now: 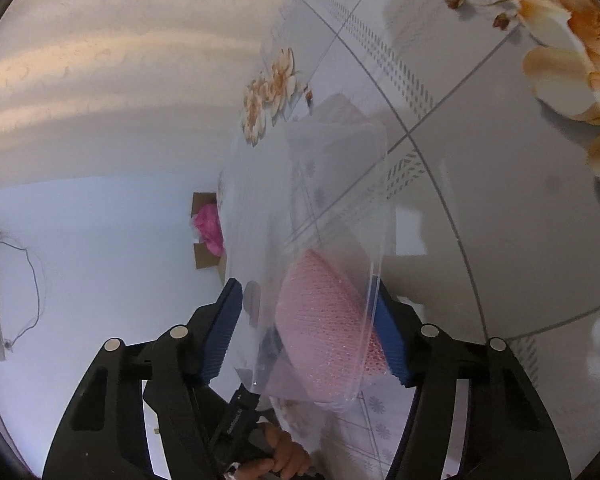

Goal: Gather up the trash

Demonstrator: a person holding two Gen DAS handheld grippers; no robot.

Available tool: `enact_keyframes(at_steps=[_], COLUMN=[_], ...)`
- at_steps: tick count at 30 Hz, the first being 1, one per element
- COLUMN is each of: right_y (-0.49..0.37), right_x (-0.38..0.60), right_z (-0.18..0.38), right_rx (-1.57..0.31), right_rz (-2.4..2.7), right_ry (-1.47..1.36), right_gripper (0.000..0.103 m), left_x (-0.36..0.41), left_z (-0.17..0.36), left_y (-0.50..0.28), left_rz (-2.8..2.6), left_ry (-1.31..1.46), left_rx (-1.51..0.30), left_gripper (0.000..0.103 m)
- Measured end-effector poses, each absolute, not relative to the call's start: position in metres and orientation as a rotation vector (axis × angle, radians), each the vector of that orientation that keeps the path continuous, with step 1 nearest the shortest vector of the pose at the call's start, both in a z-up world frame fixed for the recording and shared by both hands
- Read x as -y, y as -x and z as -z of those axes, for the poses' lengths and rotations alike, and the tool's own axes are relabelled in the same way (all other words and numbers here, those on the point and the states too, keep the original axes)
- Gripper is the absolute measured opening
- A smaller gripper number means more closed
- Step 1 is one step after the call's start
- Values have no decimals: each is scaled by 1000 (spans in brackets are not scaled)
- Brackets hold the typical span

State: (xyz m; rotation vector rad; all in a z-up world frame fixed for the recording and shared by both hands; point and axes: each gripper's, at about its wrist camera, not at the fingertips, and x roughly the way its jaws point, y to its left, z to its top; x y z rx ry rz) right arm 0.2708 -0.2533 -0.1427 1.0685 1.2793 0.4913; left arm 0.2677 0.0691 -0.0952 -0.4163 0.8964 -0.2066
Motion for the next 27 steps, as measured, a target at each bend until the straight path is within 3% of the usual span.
enact_keyframes(at_steps=[9, 16, 27], right_y=[-261, -256, -245], right_x=[254, 231, 193], right_z=[100, 63, 41], right_rx=[-1202, -1149, -1141], right_rz=[-459, -459, -543], right_ry=[-879, -654, -581], right_gripper=[53, 54, 54], left_x=[-65, -68, -80], left_z=[97, 98, 97], left_y=[-265, -261, -229], left_rz=[234, 260, 289], left_ry=[414, 449, 494], left_rx=[-902, -913, -933], left_gripper=[26, 26, 26])
